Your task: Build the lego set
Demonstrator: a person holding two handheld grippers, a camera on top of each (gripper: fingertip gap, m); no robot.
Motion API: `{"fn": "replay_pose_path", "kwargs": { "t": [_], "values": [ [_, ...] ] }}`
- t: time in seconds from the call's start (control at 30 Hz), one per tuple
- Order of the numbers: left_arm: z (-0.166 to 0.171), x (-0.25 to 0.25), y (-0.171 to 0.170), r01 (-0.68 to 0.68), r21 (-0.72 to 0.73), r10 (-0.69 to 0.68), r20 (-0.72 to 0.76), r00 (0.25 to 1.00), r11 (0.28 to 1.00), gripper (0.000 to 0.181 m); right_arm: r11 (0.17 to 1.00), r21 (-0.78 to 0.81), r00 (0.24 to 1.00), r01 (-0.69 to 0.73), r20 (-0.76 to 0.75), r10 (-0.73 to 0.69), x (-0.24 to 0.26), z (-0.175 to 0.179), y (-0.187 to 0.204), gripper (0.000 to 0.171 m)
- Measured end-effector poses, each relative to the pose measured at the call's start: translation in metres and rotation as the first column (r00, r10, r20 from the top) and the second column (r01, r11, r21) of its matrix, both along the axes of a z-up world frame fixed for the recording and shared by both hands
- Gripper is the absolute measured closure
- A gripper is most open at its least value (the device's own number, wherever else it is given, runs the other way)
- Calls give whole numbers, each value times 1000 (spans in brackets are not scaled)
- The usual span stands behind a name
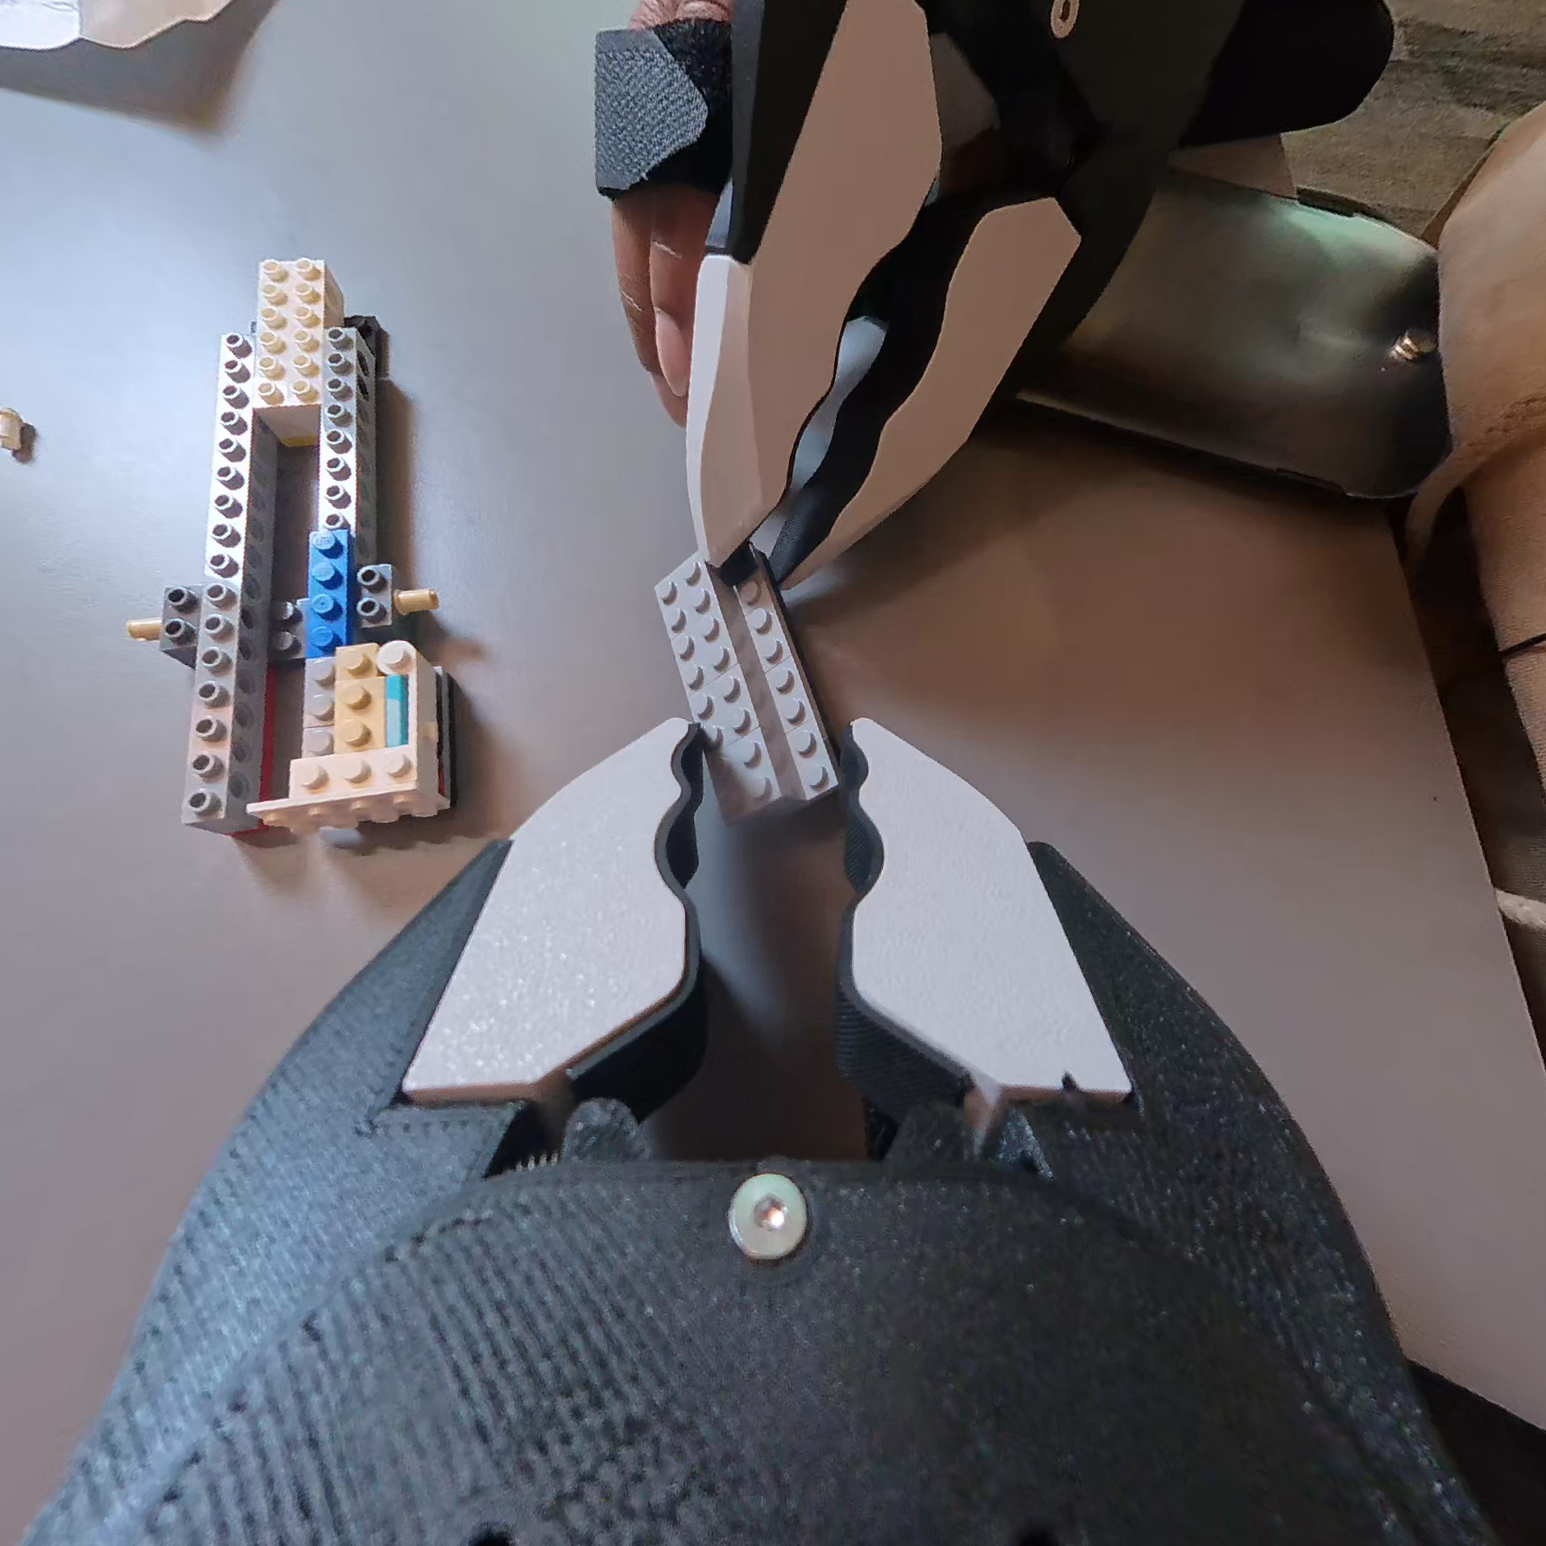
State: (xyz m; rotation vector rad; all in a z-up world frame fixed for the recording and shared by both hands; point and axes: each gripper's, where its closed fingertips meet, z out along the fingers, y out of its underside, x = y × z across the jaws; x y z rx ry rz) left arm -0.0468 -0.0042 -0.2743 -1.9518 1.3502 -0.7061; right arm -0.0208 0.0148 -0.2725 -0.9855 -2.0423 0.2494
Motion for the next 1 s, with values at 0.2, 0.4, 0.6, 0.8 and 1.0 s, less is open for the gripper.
{"fn": "replay_pose_path", "kwargs": {
  "t": [0.2, 0.4, 0.6, 0.8, 1.0],
  "values": [
    [-1, -1, 1, -10, -3, 10, -4, 1000, 1000, 150, 998, -54, 999, 34, -12, -35, -1, 0, 1, 158],
    [0, -2, 2, -20, -13, 20, 7, 1000, 1000, 151, 996, -77, 999, 44, -5, -45, -2, 0, -1, 158],
    [1, -4, 4, -36, -16, 36, 29, 999, 999, 150, 985, -153, 997, 80, -6, -82, -4, 0, -1, 158],
    [1, -4, 10, -25, 135, 30, -34, 999, 991, 139, 969, -228, 995, 96, -15, -102, -3, 2, 4, 158],
    [9, -2, 23, -55, 311, 79, -67, 995, 949, 155, 946, -300, 990, 123, -24, -136, -4, 10, 6, 158]
  ]
}}
